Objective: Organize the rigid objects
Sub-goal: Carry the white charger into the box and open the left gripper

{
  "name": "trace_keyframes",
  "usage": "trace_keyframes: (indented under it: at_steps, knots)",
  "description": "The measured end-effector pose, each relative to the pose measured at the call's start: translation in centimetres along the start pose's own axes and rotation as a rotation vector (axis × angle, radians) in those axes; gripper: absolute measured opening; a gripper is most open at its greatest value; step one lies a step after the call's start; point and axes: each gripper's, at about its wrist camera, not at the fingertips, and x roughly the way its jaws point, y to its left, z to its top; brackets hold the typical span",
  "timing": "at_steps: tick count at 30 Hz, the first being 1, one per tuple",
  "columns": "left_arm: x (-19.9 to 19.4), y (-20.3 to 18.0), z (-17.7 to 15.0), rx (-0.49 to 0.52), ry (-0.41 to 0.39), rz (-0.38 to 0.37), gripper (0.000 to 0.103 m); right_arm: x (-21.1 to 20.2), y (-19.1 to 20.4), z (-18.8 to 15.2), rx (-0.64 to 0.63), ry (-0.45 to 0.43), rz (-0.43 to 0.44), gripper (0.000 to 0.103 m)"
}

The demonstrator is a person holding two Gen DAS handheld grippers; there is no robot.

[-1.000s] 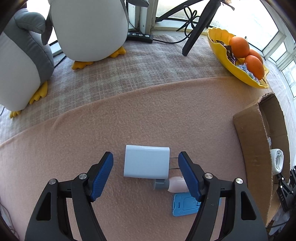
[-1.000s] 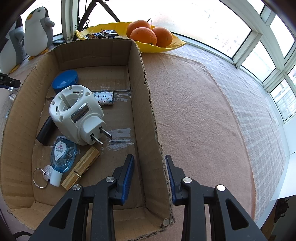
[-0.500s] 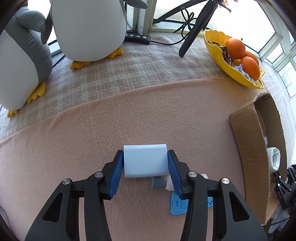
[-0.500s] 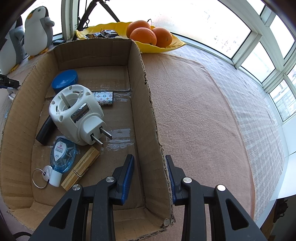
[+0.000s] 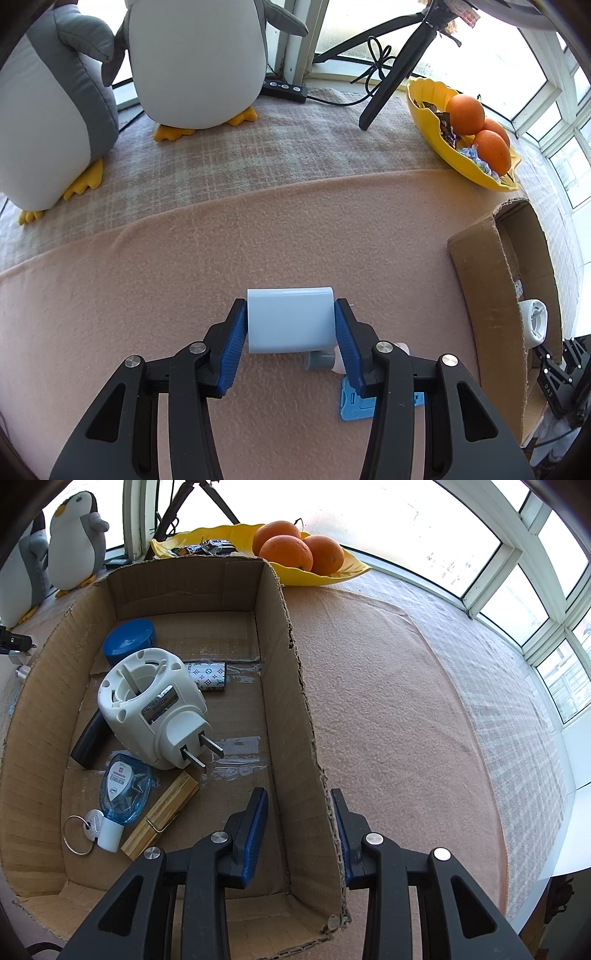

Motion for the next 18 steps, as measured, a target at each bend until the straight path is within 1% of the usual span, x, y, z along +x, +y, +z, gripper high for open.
trace_keyframes:
  at_steps: [4, 8, 13, 18]
  knots:
    - [-1.3, -0.5, 0.0, 0.007, -0.022, -0.021, 0.046, 0.0, 0.0, 0.0, 0.001, 0.0, -0.002, 0.03]
    - [-2.5, -2.3, 0.2, 0.043, -0.046, -0.045, 0.046, 0.0, 0.0, 0.0, 0.0, 0.0, -0.003, 0.03]
    - [-3.9, -6.1, 0.2, 0.113, -0.07, -0.09, 0.046, 0.0, 0.0, 0.0, 0.0, -0.001, -0.002, 0.03]
    - [-4.7, -11.2, -0.3, 0.213, -0.078, -0.142, 0.046, 0.0, 0.0, 0.0, 0.004, -0.002, 0.003, 0.03]
